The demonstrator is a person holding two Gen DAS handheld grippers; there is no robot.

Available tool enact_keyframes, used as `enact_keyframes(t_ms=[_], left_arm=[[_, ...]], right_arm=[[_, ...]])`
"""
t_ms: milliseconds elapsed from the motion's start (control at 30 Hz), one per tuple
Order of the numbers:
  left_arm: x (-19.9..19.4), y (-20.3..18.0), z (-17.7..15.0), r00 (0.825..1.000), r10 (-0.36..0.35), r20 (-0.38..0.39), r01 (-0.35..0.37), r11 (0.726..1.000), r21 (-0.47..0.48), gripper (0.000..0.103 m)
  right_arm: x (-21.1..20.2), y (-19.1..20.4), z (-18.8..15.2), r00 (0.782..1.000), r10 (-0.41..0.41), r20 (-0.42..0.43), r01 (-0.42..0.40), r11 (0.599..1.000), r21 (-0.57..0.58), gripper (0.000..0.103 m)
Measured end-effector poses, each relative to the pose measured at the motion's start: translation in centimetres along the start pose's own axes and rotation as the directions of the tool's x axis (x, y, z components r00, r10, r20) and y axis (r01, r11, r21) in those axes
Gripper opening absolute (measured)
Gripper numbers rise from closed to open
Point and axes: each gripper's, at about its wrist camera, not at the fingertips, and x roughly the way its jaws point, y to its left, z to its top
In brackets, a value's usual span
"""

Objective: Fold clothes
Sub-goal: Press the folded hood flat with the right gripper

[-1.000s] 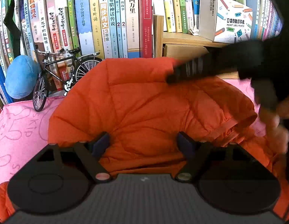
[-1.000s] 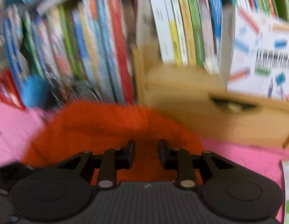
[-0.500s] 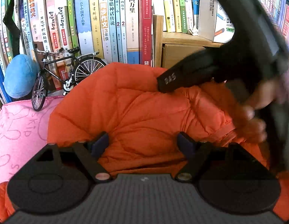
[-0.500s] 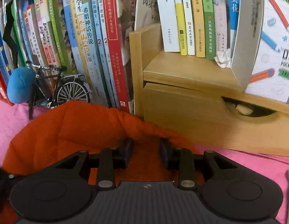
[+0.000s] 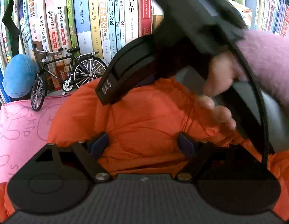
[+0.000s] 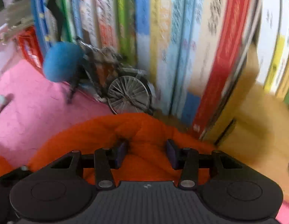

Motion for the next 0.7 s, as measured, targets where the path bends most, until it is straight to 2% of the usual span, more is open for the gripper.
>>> enact_keyframes(t_ms=[133, 233, 333, 433, 533, 600, 700], left_arm=[[-0.1, -0.1, 0.0, 1.000, -0.002, -0.001, 0.002, 1.000, 0.002, 0.085], [-0.1, -0.1, 0.0, 1.000, -0.002, -0.001, 0.002, 1.000, 0.002, 0.085], [-0.1, -0.2, 0.0, 1.000, -0.002, -0.001, 0.002, 1.000, 0.002, 0.085], [-0.1, 0.0, 0.1, 1.000, -0.003, -0.001, 0.003, 1.000, 0.002, 0.086], [0.4, 0.3, 0.2, 1.000, -0.008, -0.002, 0.008, 1.000, 0.004, 0.087], [0.5, 0.2, 0.2, 1.000, -0.005, -0.004, 0.005, 1.000, 0.010, 0.087], [0.6, 0.2, 0.3, 1.000, -0.004, -0.004, 0.004, 1.000, 0.019, 0.088]], right_arm=[[-4.8, -1.7, -0.8, 0.994, 0.011, 0.105, -0.018, 0.998, 0.065, 0.052], [-9.5, -3.5, -2.1, 0.983, -0.072, 0.169, 0.044, 0.985, 0.167, 0.053], [-12.4, -4.7, -5.3, 0.972, -0.190, 0.139, 0.155, 0.961, 0.228, 0.053], [-11.8, -3.9, -8.1, 0.965, -0.255, 0.056, 0.235, 0.943, 0.236, 0.051], [-11.2, -3.7, -11.4, 0.949, -0.315, -0.032, 0.313, 0.919, 0.240, 0.051], [-11.4, -3.8, -13.2, 0.951, -0.309, -0.006, 0.297, 0.907, 0.300, 0.051], [-11.3, -3.5, -14.0, 0.938, -0.344, 0.046, 0.314, 0.897, 0.312, 0.057]])
